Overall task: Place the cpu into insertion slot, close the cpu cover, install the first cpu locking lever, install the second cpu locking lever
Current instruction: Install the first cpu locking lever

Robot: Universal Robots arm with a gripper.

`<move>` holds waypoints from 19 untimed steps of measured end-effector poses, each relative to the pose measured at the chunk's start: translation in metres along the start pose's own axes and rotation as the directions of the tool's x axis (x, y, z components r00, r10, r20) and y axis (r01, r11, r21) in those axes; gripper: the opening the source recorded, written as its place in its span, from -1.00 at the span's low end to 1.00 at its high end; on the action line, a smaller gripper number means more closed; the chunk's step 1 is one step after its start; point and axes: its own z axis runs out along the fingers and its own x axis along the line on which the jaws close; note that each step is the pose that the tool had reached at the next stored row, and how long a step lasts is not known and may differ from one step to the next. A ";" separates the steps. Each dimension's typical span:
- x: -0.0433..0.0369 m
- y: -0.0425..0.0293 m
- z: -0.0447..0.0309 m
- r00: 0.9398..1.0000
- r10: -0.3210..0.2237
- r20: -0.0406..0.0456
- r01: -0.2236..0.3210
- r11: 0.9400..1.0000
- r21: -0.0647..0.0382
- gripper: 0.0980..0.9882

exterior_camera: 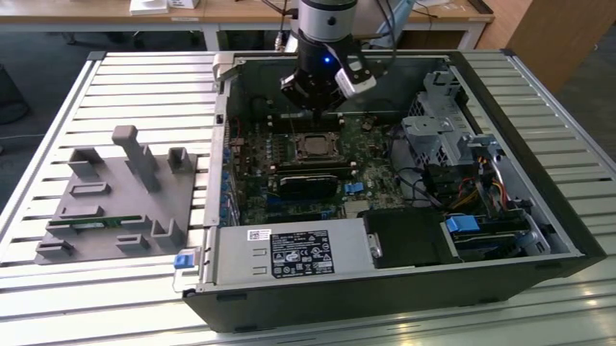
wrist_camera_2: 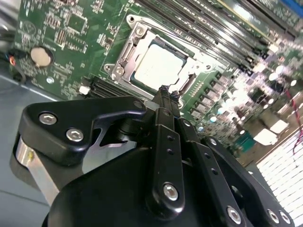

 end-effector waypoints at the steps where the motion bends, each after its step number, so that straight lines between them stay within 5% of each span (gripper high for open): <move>1: 0.0000 0.0000 0.0001 1.000 -0.018 0.000 0.018 1.000 0.000 -0.98; 6: 0.0000 0.0000 0.0006 0.996 -0.094 -0.002 0.094 0.996 0.000 -0.98; 13: 0.0085 0.0002 0.0017 0.998 -0.060 0.004 0.060 0.998 0.000 -0.98; 19: 0.0245 0.0003 0.0021 0.998 -0.056 0.004 0.056 0.998 0.000 -0.98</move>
